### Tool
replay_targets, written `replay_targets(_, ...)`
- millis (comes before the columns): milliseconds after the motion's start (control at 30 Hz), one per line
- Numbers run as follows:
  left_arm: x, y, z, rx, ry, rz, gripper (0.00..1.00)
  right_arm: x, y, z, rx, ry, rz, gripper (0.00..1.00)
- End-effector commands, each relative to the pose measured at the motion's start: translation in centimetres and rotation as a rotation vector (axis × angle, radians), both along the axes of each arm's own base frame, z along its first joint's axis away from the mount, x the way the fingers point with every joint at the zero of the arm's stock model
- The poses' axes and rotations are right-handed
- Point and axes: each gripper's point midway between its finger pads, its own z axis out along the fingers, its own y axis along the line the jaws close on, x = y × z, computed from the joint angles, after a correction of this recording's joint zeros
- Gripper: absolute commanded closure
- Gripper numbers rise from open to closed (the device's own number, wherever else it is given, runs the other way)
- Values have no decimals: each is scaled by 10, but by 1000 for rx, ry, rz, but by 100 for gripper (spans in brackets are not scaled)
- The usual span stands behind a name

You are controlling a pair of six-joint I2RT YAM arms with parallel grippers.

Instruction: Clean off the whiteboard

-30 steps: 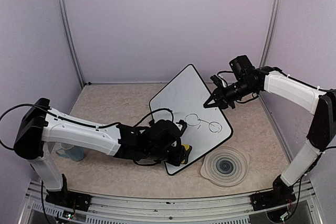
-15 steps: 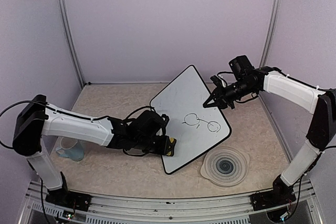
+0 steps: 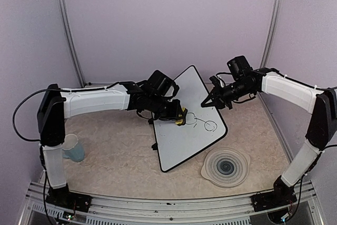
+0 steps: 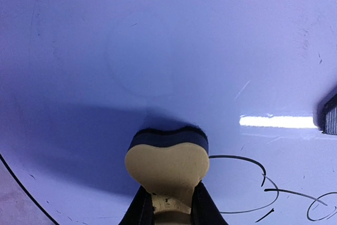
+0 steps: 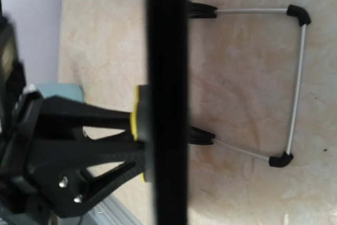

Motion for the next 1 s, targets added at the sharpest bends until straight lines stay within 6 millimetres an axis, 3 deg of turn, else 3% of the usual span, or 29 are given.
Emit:
replay_targets(0, -19, -9, -31, 82, 97, -107, 100, 8, 25, 9, 61, -54, 45, 100)
replay_targets(100, -34, -31, -13, 44, 76, -178, 100, 9, 28, 10, 55, -61, 48, 100)
replay_targets(233, -57, -58, 27, -11, 5, -247, 100, 9, 31, 9, 52, -62, 51, 100)
replay_targets(367, -59, -62, 29, 18, 10, -235, 100, 10, 36, 10, 53, -68, 60, 100)
replay_targets(500, -36, -44, 10, 83, 25, -139, 100, 10, 44, 12, 48, -78, 76, 100)
replay_targets(633, -4, 2, -21, 166, 82, -1, 100, 12, 47, 15, 21, -105, 82, 100)
replay_targets(733, 13, 33, -32, 188, 103, 69, 100, 12, 53, 17, 5, -131, 94, 100)
replay_targets(867, 20, 52, -49, 236, 122, 100, 100, 11, 59, 21, -7, -152, 104, 100)
replay_targets(967, 10, 47, -53, 215, 108, 64, 100, 12, 59, 22, -10, -154, 94, 100)
